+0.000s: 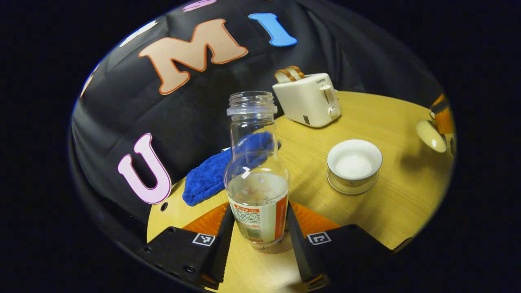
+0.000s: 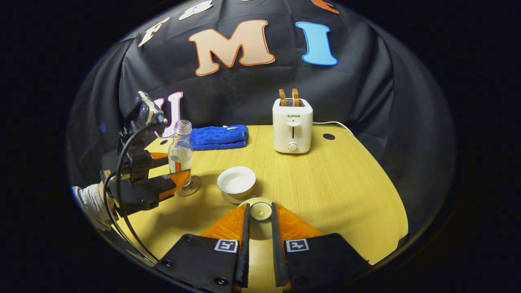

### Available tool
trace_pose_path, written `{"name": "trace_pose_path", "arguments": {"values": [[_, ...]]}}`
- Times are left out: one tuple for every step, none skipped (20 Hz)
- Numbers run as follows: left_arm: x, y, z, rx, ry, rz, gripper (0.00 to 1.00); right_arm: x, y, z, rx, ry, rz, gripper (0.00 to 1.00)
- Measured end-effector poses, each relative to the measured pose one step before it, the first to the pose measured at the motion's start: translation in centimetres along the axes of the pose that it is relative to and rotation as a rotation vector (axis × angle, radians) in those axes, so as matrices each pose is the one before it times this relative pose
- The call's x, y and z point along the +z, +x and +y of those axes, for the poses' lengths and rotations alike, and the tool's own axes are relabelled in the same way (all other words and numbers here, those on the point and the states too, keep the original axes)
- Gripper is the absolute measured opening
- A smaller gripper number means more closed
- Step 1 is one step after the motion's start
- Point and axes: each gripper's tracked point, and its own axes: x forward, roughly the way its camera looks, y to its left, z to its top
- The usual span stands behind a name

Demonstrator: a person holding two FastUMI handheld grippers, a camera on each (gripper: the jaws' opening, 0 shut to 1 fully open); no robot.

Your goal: Open the teacup lid with one hand, grasp the water bottle and pour water into the teacup with the other hand; after pouring, place the water bottle on the coaster and then close the teacup lid.

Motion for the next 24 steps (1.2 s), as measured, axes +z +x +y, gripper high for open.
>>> {"name": "trace_pose_path", "arguments": {"values": [[0.397, 0.003, 0.06, -0.00466, -0.04227, -0.02624, 0.67, 0.066, 0.15, 0.507, 0.00499, -0.00535, 0.00184, 0.26], [0.39, -0.278, -0.217, -0.00695, -0.05223, -0.02976, 0.67, 0.018, 0.028, 0.469, 0.00543, -0.00111, 0.00158, 0.26], [0.102, -0.128, -0.002, -0.00514, -0.04584, -0.01383, 0.65, -0.11, 0.112, 0.408, 0.00547, -0.00533, 0.00392, 0.28], [-0.193, -0.119, 0.33, 0.00687, -0.04099, -0.00478, 0.66, 0.085, 0.081, 0.409, 0.00456, -0.00887, 0.00098, 0.26], [-0.121, 0.022, 0.249, 0.00681, -0.03634, -0.00393, 0.65, 0.024, -0.046, 0.131, 0.00216, -0.00582, 0.00125, 0.28], [-0.187, -0.085, 0.211, 0.00282, -0.02924, -0.00021, 0.67, 0.004, -0.069, 0.115, 0.00121, -0.00509, 0.00017, 0.28], [-0.27, -0.074, 0.188, 0.00102, -0.0208, -0.00051, 0.67, -0.011, -0.071, 0.035, 0.00002, -0.00392, 0.00116, 0.26], [-0.444, 0.211, 0.192, 0.00746, -0.02237, 0.00967, 0.67, 0.05, 0.038, 0.016, -0.00033, -0.0015, 0.00109, 0.26], [-0.388, -0.004, 0.071, 0.00294, -0.02015, 0.00803, 0.67, -0.002, -0.019, 0.008, -0.00126, 0.0005, 0.00033, 0.26], [-0.206, -0.026, -0.046, -0.00436, -0.01624, 0.00341, 0.67, 0.045, 0.099, -0.109, -0.00262, 0.00279, 0.00205, 0.28], [-0.419, -0.069, -0.027, 0.00179, -0.00973, 0.01103, 0.67, -0.077, 0.024, 0.086, 0.00352, 0.007, 0.00238, 0.26], [-0.447, -0.061, 0.031, 0.00084, -0.0071, 0.0133, 0.68, 0.058, 0.086, 0.04, 0.00252, 0.00372, -0.0001, 0.28], [-0.276, -0.162, -0.047, 0.00109, -0.00873, 0.00859, 0.68, 0.209, -0.105, 0.049, 0.00061, -0.00205, -0.00283, 0.28], [0.447, 0.221, 0.089, 0.00089, -0.00554, -0.01165, 0.68, 0.162, 0.079, 0.142, 0.00401, -0.00248, -0.00113, 0.26], [0.124, 0.059, -0.115, -0.00176, -0.0009, -0.00014, 0.68, 0.01, 0.034, 0.155, 0.00349, -0.00173, -0.00101, 0.28], [-0.372, -0.18, -0.036, -0.00284, 0.0027, 0.00923, 0.69, 0.039, 0.032, 0.169, 0.00573, -0.00168, 0.00028, 0.26], [0.025, -0.034, 0.062, -0.00167, -0.00018, -0.00017, 0.7, 0.127, 0.192, 0.199, 0.00483, -0.00102, -0.00061, 0.28], [0.131, -0.015, -0.114, -0.00332, -0.00261, -0.0043, 0.7, 0.165, 0.142, 0.227, 0.00413, -0.00214, -0.00129, 0.31], [-0.103, -0.173, 0.012, 0.00026, -0.00001, 0.0059, 0.7, 0.14, -0.065, 0.149, 0.00491, -0.00225, -0.00172, 0.28], [-0.029, 0.032, -0.028, -0.00017, -0.00281, 0.00037, 0.7, 0.073, 0.055, 0.138, 0.00409, -0.00195, -0.00142, 0.28], [0.033, -0.074, 0.007, -0.00019, -0.00224, -0.00126, 0.71, 0.135, 0.104, 0.187, 0.0043, -0.00245, -0.00113, 0.28], [0.032, 0.025, -0.064, -0.00196, -0.0007, 0.00119, 0.72, 0.183, 0.028, 0.153, 0.00377, -0.00226, -0.00216, 0.28], [-0.078, -0.03, 0.075, 0.00109, -0.00004, 0.00119, 0.71, 0.026, 0.042, 0.085, 0.00317, -0.00123, 0.00032, 0.26], [0.049, -0.021, 0.008, 0.00089, -0.00008, -0.00043, 0.72, 0.192, 0.064, 0.081, 0.00295, -0.00084, -0.0015, 0.28]]}}
